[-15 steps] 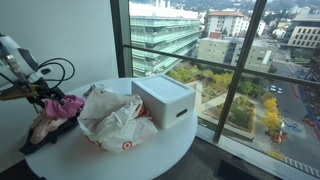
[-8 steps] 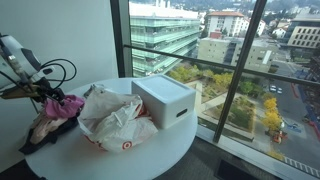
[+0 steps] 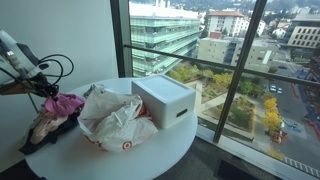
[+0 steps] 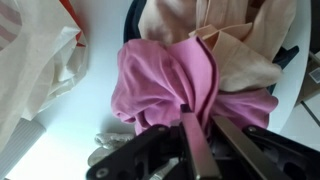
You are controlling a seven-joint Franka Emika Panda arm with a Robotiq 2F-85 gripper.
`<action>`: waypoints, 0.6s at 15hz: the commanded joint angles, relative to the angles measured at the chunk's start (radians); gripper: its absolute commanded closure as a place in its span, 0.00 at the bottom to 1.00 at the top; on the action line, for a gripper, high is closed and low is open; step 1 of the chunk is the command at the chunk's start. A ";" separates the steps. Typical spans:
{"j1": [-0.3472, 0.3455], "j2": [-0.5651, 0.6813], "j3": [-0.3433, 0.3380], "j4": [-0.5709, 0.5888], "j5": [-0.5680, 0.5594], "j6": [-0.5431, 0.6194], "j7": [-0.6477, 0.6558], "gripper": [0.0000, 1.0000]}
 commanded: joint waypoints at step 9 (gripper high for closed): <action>0.001 -0.281 -0.077 -0.018 -0.397 -0.126 0.338 0.85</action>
